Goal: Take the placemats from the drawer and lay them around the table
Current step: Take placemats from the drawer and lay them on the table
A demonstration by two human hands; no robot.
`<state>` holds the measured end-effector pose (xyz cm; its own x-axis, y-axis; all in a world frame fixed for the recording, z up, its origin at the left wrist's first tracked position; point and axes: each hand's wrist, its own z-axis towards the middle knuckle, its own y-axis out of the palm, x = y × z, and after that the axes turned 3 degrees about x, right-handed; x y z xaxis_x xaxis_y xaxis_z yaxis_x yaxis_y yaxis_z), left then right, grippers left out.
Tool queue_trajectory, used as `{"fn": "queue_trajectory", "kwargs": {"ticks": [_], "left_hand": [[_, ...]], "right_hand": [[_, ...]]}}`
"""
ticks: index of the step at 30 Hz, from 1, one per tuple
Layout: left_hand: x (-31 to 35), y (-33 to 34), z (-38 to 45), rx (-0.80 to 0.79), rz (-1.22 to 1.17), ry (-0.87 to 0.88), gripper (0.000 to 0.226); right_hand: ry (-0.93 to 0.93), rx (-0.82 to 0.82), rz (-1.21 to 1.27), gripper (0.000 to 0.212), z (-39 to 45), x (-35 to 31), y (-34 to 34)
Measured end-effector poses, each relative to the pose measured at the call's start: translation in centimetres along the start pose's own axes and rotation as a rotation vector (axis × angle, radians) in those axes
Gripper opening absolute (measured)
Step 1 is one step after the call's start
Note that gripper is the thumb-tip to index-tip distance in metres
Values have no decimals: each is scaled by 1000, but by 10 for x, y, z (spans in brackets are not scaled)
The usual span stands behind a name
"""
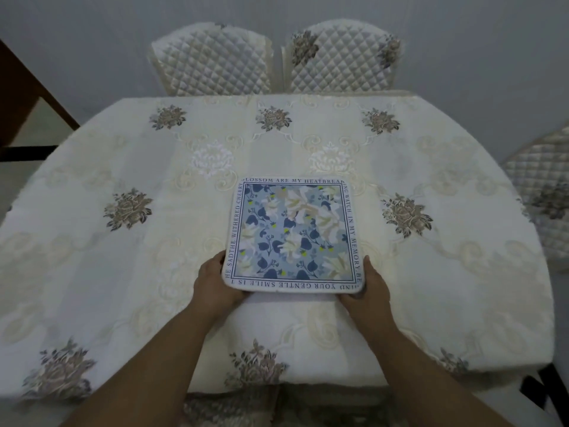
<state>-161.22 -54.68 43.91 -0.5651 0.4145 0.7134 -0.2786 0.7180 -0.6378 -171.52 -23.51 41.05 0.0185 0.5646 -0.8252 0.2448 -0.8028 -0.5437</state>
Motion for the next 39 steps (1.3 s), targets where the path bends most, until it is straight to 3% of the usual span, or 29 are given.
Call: {"fn": "queue_trajectory", "kwargs": {"ticks": [3, 6, 10, 11, 13, 16, 21, 23, 26, 29, 32, 34, 36, 39], "left_hand": [[-5, -1, 10, -15, -38, -109, 94], [-14, 3, 19, -38, 17, -153, 119], [5, -7, 2, -142, 81, -110, 129], [10, -10, -2, -180, 65, -134, 133], [17, -13, -5, -197, 81, -134, 117], [28, -8, -9, -26, 29, -84, 72], [52, -12, -10, 221, -248, -193, 29], [58, -15, -10, 216, -320, -192, 28], [71, -25, -18, 1, -465, -200, 56], [79, -38, -38, -278, -431, -232, 79], [74, -44, -68, -450, -301, -295, 70], [71, -46, -88, -424, -148, -222, 57], [70, -50, -107, -323, -103, -92, 50], [79, -63, -135, -204, -410, -101, 50]], "right_hand": [[83, 55, 34, 72, 7, -15, -1], [141, 47, -8, 77, 12, -19, -4], [201, -44, -68, 140, 9, -3, 7], [202, -55, -41, 143, 3, -10, 9], [185, -56, -4, 128, -6, -31, 9], [224, 5, 37, 86, -6, -41, 9], [218, -11, -88, 66, -1, -57, 2], [161, 53, -123, 47, -2, -63, -4], [174, 128, -12, 19, -6, -75, -20], [296, -55, 142, 40, -11, -87, -40], [476, -236, 137, 49, -23, -98, -57], [456, -298, -26, 48, -37, -103, -67], [346, -242, -187, 50, -57, -109, -75], [253, -172, -137, 54, -86, -127, -94]]}}
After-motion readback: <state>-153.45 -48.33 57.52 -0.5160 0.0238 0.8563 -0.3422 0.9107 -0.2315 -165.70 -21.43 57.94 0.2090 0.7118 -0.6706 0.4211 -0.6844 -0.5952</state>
